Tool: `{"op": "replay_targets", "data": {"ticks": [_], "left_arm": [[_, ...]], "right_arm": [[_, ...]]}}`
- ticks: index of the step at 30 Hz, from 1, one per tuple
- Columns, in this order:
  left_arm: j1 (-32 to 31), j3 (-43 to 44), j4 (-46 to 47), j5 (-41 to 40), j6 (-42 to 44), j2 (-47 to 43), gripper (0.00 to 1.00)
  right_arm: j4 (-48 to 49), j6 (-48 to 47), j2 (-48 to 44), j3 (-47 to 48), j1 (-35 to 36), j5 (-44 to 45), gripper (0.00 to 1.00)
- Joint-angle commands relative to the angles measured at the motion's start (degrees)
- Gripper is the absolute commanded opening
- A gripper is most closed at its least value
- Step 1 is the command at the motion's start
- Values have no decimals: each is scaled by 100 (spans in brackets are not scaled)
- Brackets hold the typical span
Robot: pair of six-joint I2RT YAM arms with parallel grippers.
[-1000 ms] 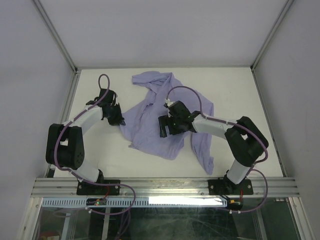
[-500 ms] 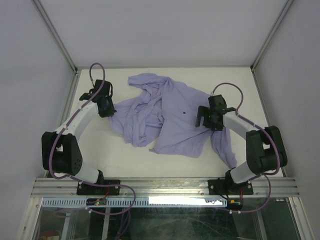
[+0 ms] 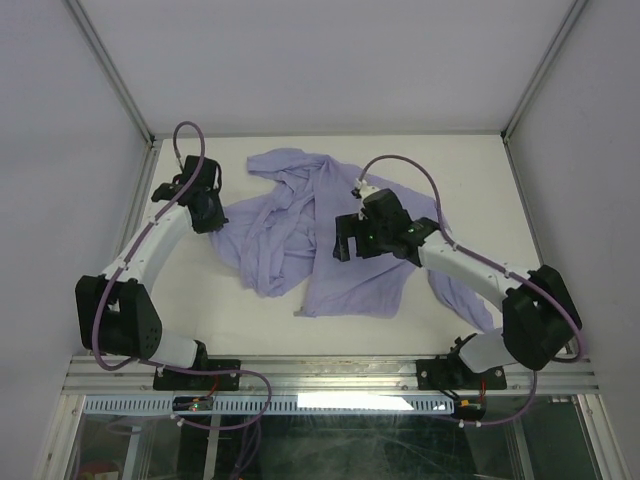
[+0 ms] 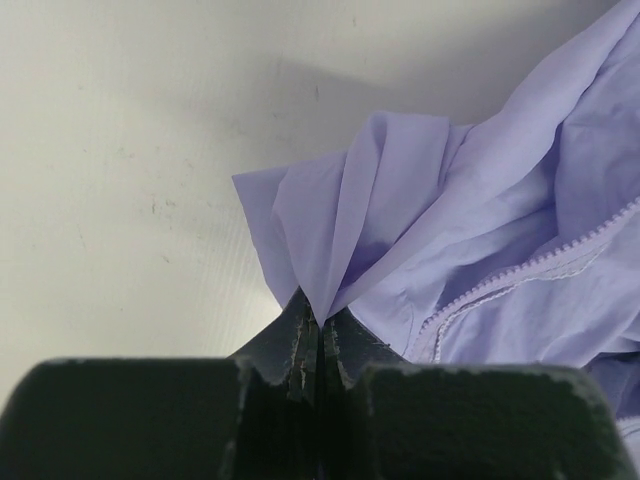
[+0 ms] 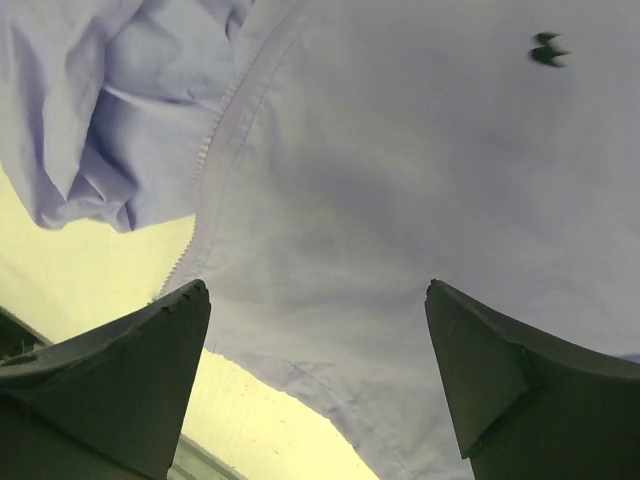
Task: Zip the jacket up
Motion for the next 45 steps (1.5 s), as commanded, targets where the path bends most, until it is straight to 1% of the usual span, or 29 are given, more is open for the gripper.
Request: {"op": "replay_targets", "data": {"ticks": [1,5,10,15,17,20,23,25,27,28,31,35,39,40,41,42,44,45], "left_arm": [[27,620,-116,-303,183,-278,0],[27,1160,-455,-531,257,-347,0],[26,2174,-1011,-798,343,-410,0],[24,3194,-1364,-483,325,-488,0],[22,3454,-1437,-339,285,-520,0],[23,3384,-1360,-356,293,-528,0],[24,2931,-1190,-433,283,-402,0],[26,2482,-950,-380,231,-288,0],[27,2065,-709,-226,175,-135,0],[20,1937,-570,-114,154,163,0],[26,1990,-271,339,109,687,0],[6,2734,-31,1084,42,1464,0],[12,3918,-116,1274,-20,2203,0],[14,4239,-135,1269,-24,2328,1],[18,4532,-142,1161,-14,2428,5],[16,4752,-138,1033,-4,2525,9],[24,5135,-223,921,94,2715,12],[22,5279,-308,901,161,2776,16]], "right_arm": [[550,381,460,-70,97,-261,91],[566,344,680,-397,-201,149,91],[403,199,705,-678,-984,385,91],[263,105,774,-760,-2003,469,92],[197,66,816,-722,-2363,476,92],[161,-6,835,-639,-2843,474,93],[132,-81,732,-514,-3161,365,93],[151,-184,575,-457,-3169,285,93],[191,-254,412,-459,-3167,-10,93],[205,-283,314,-473,-3151,-222,93],[149,-371,-6,-542,-3005,-440,93],[83,-383,-536,-642,-2663,-579,93],[245,-337,-1070,-806,-2242,-656,93],[274,-320,-1174,-837,-2131,-670,93],[283,-299,-1261,-867,-2020,-663,93],[285,-273,-1344,-899,-1902,-658,93],[340,-231,-1469,-978,-1684,-702,93],[372,-214,-1524,-1021,-1572,-732,93]]}}
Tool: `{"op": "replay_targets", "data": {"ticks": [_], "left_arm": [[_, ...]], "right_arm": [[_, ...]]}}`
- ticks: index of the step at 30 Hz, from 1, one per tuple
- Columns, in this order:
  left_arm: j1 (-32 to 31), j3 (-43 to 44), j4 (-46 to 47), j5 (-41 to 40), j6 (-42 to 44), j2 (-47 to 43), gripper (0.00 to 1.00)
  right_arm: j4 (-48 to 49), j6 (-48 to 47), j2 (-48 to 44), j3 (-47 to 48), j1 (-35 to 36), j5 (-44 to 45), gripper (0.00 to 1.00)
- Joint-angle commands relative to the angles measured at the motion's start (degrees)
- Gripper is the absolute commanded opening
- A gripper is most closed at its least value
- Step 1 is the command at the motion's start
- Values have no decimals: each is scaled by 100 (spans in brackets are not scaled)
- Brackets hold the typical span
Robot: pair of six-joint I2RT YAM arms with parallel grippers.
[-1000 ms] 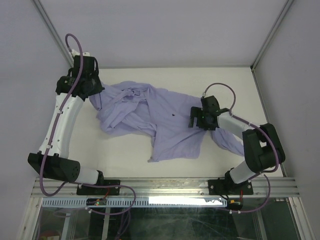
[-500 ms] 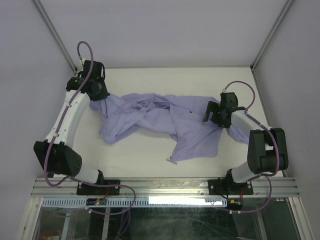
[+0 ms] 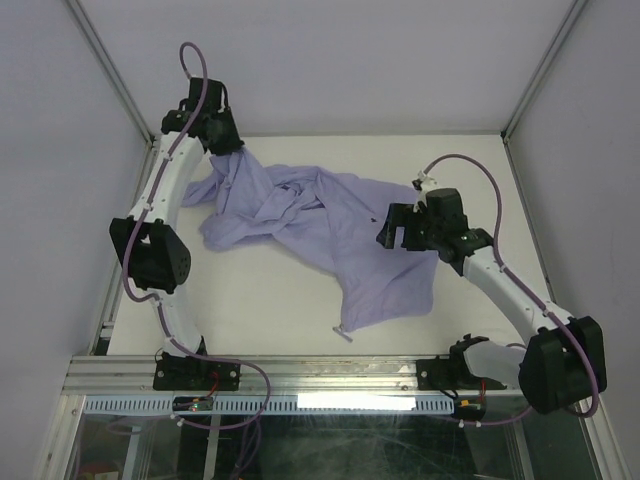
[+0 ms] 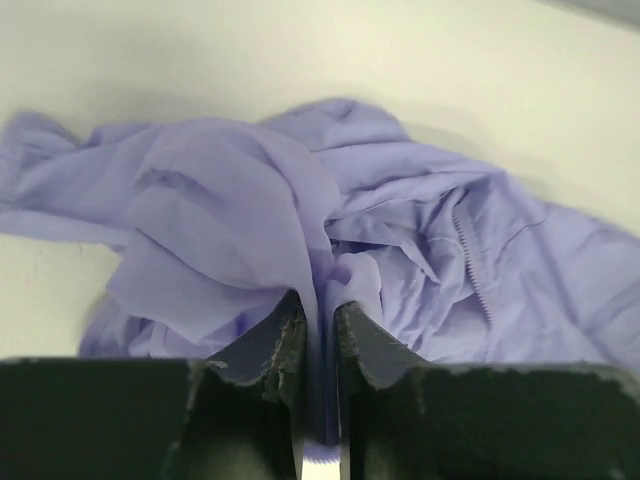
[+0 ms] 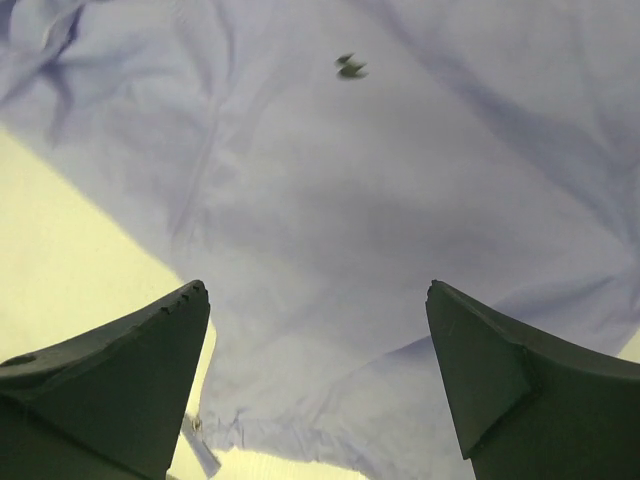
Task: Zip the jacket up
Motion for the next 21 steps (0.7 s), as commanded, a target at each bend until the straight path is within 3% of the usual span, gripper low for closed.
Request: {"op": "replay_targets", "data": {"ticks": [1,3,10,15,21], "left_arm": [[24,846,103,-67,105,41,23],[25,544,74,-123,212,-129,42],[81,-2465,759,-433,687,-1664,76],[399,-3510,1263,2,924,-2029,84],[1619,-3513,1997,1184,921,-1537,87]], "right_arm": [[284,85,-324,-186,427,-198,93],[355,106,-409,-281,631,-260,93],[664,115,-540,-615,1191,-531,93],[846,85,-487,-778,1355,-775,93],[838,-69,-433,-781,1409,-944,93]]}}
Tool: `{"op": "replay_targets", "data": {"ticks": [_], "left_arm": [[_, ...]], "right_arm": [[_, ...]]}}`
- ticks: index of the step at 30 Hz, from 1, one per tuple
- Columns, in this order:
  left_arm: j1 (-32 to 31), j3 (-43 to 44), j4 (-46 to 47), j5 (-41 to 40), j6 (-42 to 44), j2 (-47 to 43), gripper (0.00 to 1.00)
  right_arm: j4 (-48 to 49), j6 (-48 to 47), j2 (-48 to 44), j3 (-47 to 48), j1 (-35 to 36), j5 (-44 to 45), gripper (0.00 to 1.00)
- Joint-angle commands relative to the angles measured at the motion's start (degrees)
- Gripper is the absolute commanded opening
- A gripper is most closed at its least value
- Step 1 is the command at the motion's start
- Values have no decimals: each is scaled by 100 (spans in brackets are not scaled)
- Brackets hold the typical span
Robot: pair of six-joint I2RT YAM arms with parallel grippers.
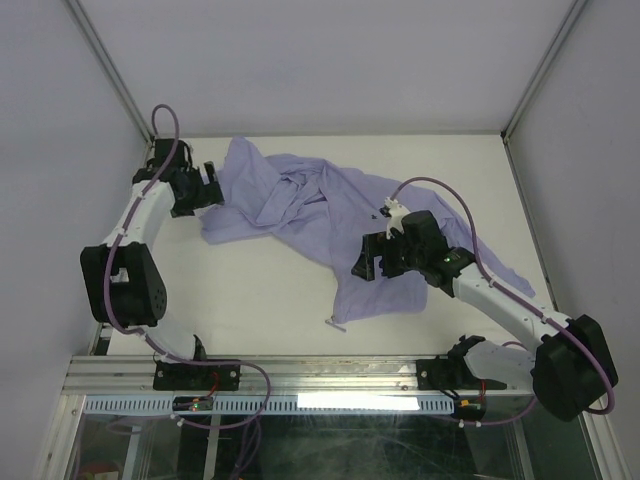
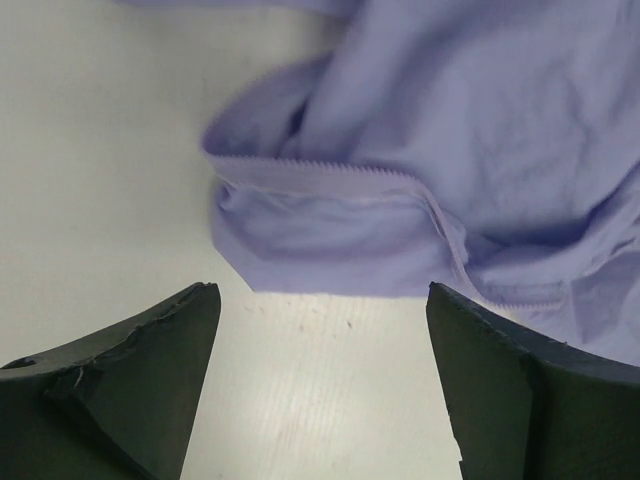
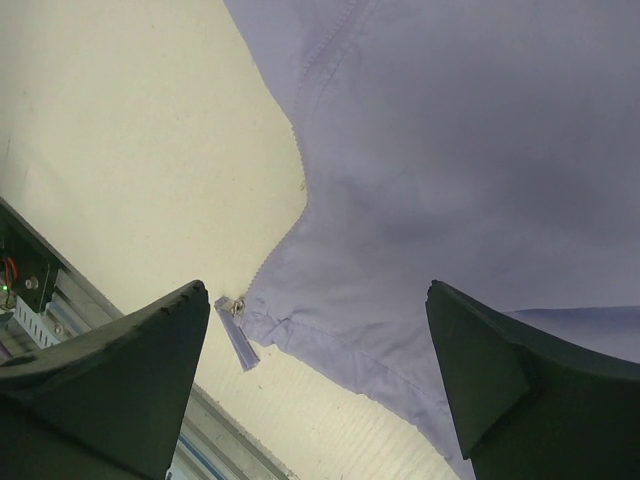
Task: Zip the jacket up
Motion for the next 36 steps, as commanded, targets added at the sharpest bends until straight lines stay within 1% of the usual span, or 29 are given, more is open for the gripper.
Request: {"op": "replay_targets", "data": {"ticks": [1,5,10,13,17,20,22,25,29,31,36], "left_arm": [[938,162,1076,1193,134,297,87],[1236,582,1087,2298,283,1002,86],[1332,847,1038,2907,842,1639,85],[1330,978,1015,3480,1145,1940,86],[1316,1060,953,3748,1317,2255,86],[1203,860,888,3677,1334,2166,83],[1019,589,881,3356,1287,1954,82],[588,119,893,2816,1066,1609,81],[81,-457,783,2265,674,1145,76],[-181,-709,680,1847,475,849,76],[-835,-984,352,1609,278,221,76]], "right_arm": [[333,-147,-76,61,42,-250,93],[333,-164,-101,42,46,-293,93],[326,-193,-155,10,50,-313,93],[342,-204,-137,-7,46,-347,93],[344,-262,-46,30,47,-402,93],[342,-304,37,72,48,-417,93],[377,-305,68,68,52,-452,93],[431,-331,105,72,48,-499,93],[451,-384,100,39,46,-510,93],[457,-401,77,12,51,-520,93],[488,-405,-42,-105,45,-576,93]]}}
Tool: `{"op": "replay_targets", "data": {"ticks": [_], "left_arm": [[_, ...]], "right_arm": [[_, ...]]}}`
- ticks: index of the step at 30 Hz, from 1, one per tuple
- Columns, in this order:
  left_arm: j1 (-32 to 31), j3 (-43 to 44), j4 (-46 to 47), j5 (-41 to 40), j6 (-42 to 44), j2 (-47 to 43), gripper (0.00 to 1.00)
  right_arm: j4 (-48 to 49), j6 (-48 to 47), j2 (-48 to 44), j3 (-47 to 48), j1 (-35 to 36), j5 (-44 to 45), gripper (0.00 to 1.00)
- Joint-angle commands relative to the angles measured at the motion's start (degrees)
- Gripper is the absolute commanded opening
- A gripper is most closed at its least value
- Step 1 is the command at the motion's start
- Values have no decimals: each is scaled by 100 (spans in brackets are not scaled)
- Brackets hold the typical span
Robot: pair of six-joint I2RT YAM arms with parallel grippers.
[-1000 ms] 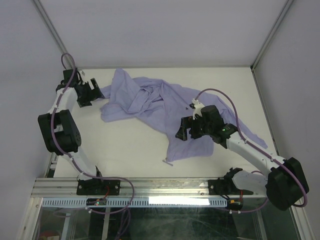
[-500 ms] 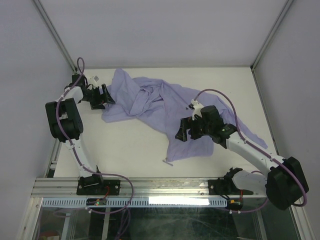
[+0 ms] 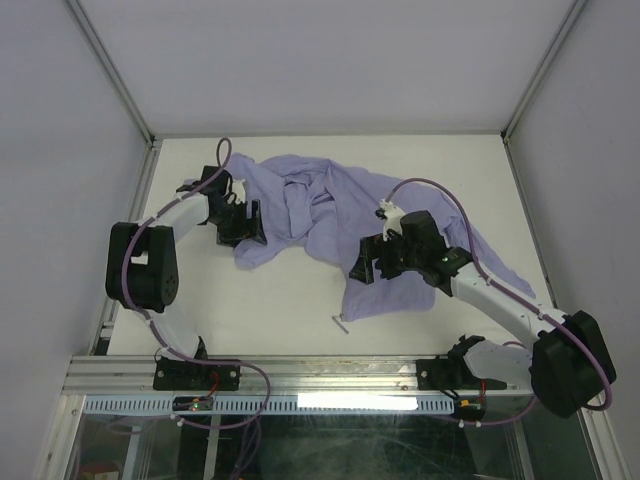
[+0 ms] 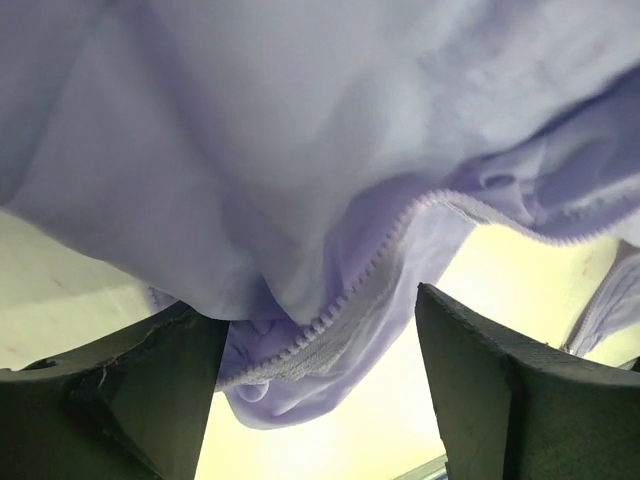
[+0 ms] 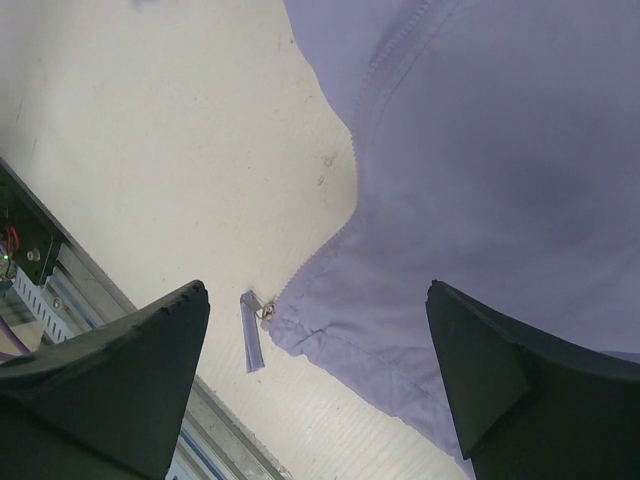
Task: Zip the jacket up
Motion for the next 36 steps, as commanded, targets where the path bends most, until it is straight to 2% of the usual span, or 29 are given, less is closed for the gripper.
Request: {"op": "replay_targets", "data": {"ticks": [1,6,9,11,13,16,22,25,27,29,33,36], "left_arm": [[-474,-123,-250,-555,-297,-757,76],[-830,-259,-416,-872,-278,-701,73],[-947,-310,-451,-965,-281,-626,66],[-993,-267,-480,-961,-323,-609,49],[-1056,-58,-645,-1075,-447,-672,23],[-1221,676,-1156,-1552,-881,-972,0],[-1417,3473,-3307,-2768,-2641,-1256,0],[-1793,4404,-3757,-3124,-3165,-1377,0],[-2035,4321,-3807,-3726,-3488,-1552,0],[-2047,3790,-3712,-4000,-3736,-1663,0],[-2263,3371,-3667,-3431,-4096,-1251,0],[-2745,3307,-3707,-3509,-4265,-805,0]], "right_arm": [[345,-103,-188,-102,35,-162,93],[329,-80,-336,-201,37,-175,93],[312,-55,-442,-249,35,-138,93],[308,-37,-504,-287,39,-91,93],[304,-12,-542,-302,37,-30,93],[258,34,-591,-308,38,233,93],[-8,188,-627,-207,39,1095,93],[-119,319,-615,-156,31,1509,93],[-163,412,-582,-130,23,1761,93],[-163,471,-510,-115,30,1821,94],[-154,519,-225,-52,24,1679,94],[-158,534,29,5,18,1750,94]]}}
